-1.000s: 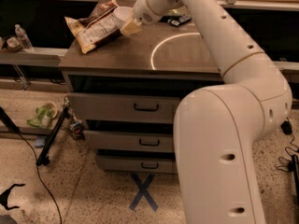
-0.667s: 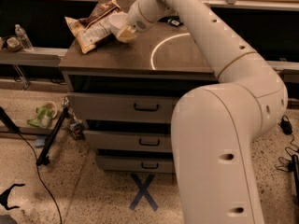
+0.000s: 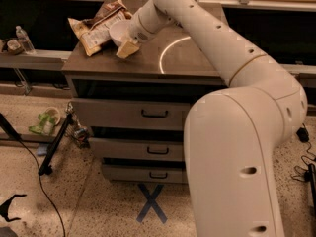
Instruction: Move white bowl near brown chip bag
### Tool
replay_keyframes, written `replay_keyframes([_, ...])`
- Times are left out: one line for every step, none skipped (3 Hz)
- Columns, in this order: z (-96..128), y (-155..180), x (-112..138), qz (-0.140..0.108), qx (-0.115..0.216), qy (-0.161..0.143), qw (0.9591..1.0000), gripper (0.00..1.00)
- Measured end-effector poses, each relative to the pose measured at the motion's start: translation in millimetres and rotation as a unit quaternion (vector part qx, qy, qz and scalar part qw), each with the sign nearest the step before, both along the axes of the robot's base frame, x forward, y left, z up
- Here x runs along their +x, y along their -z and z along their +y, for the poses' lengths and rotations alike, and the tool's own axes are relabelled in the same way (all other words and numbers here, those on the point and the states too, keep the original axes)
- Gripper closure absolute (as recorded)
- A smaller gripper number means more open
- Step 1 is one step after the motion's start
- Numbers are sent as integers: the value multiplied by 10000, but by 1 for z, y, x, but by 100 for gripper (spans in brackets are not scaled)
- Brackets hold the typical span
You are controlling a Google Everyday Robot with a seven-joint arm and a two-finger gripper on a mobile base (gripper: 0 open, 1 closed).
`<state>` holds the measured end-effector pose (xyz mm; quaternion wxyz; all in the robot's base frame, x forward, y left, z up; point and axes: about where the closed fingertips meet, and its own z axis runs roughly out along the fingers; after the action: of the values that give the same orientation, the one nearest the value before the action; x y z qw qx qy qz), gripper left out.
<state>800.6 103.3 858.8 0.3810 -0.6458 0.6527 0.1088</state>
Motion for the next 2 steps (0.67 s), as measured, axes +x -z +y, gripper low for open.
replay_keyframes([-6, -20, -5, -166, 91, 38, 9998, 0])
replay_keyframes([-24, -56, -6, -452, 259, 181, 9985, 0])
